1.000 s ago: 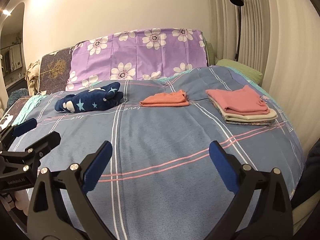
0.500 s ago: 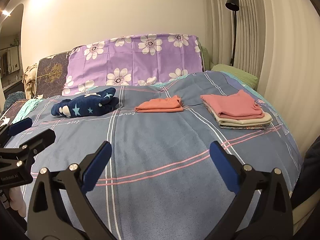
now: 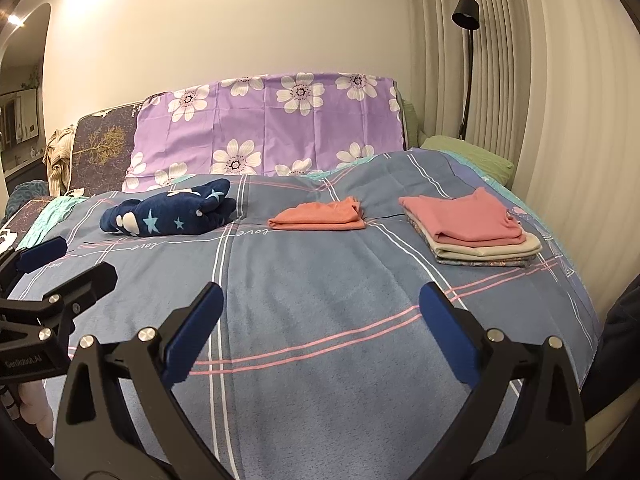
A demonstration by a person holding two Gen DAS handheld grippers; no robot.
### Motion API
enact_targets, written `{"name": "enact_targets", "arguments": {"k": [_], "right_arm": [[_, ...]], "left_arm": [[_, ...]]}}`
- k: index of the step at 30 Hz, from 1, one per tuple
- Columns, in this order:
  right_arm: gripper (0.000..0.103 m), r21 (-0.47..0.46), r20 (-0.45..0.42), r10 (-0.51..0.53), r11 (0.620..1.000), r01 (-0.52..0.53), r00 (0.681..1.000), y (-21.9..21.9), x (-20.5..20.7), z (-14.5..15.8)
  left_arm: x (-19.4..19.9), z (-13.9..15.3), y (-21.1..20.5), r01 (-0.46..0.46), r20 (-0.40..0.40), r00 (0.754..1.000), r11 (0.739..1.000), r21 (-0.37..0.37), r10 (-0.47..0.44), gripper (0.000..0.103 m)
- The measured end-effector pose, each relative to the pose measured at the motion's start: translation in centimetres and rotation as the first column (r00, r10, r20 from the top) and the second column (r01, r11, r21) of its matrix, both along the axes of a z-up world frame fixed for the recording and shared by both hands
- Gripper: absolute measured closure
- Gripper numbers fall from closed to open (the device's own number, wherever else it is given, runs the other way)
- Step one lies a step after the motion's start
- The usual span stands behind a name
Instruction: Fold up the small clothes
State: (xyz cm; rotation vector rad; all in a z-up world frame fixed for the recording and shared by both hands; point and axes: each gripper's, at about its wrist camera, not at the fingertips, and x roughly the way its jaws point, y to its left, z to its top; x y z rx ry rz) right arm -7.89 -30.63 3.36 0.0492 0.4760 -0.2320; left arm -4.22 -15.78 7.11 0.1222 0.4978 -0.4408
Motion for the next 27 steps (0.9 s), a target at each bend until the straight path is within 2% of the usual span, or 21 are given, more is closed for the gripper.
{"name": "enact_targets", "arguments": {"k": [27], "right_arm": [[0.003, -0.004, -0.002, -0.017, 1.000, 0.017, 1.000, -0.08, -0.20, -0.27]], "left_arm": [[0.13, -0.66, -0.88, 0.015, -0.021, 1.000, 1.000, 0.020, -0.015, 0.001]]}}
